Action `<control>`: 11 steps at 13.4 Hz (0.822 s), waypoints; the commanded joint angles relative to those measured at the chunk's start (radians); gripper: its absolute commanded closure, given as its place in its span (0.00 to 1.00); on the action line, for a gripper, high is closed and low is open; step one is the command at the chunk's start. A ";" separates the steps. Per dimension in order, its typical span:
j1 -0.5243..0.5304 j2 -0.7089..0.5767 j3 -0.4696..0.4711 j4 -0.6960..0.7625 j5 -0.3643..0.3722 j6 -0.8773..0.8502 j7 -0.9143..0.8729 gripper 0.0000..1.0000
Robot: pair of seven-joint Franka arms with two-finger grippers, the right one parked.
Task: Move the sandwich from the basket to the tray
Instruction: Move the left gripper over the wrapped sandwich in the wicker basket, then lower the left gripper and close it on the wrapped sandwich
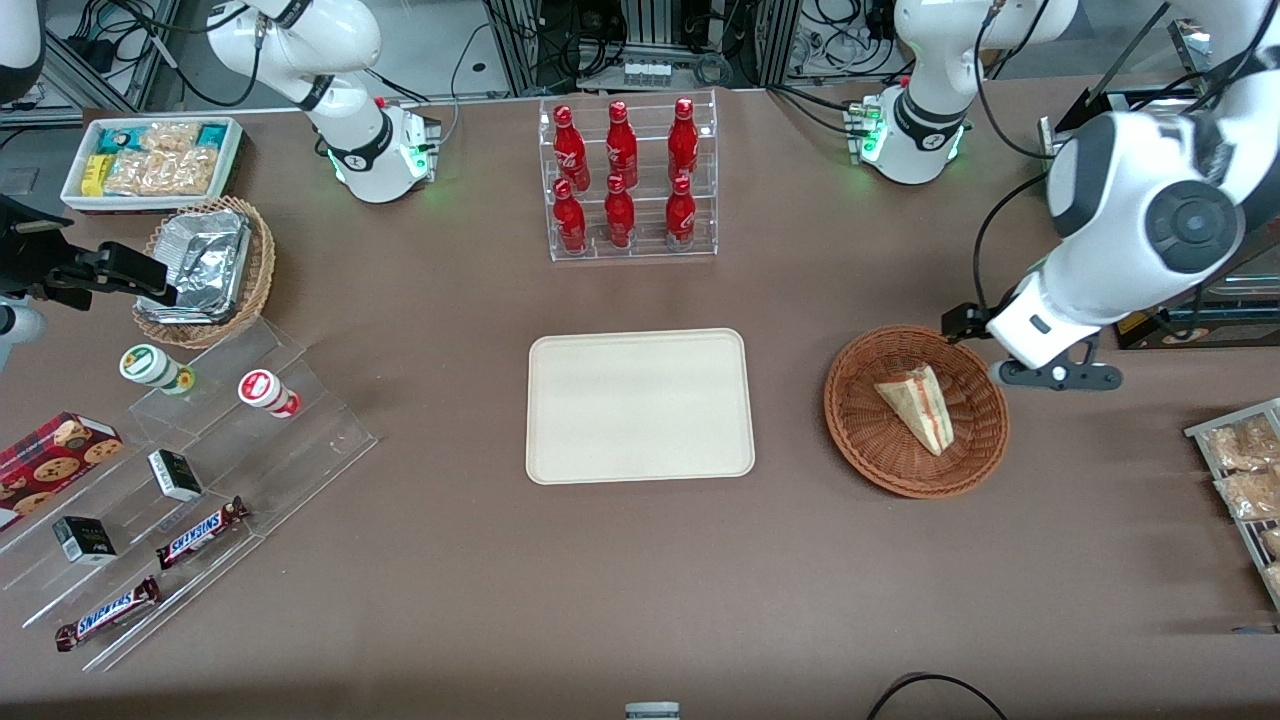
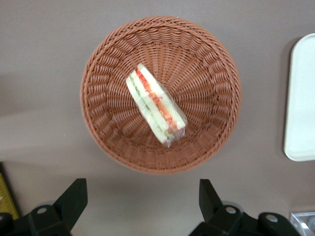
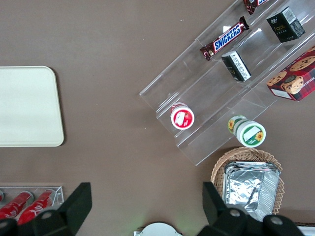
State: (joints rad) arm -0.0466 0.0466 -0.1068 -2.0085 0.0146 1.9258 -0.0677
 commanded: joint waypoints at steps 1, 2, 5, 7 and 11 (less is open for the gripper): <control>0.004 -0.027 -0.004 -0.165 0.007 0.187 -0.050 0.00; 0.004 -0.027 -0.004 -0.202 0.007 0.249 -0.085 0.00; 0.004 -0.002 -0.004 -0.226 0.007 0.298 -0.276 0.00; -0.004 0.034 -0.004 -0.233 0.007 0.359 -0.529 0.00; -0.018 0.099 -0.008 -0.231 0.008 0.476 -0.855 0.00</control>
State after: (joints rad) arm -0.0553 0.1238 -0.1160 -2.2404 0.0141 2.3536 -0.7845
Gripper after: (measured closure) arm 0.000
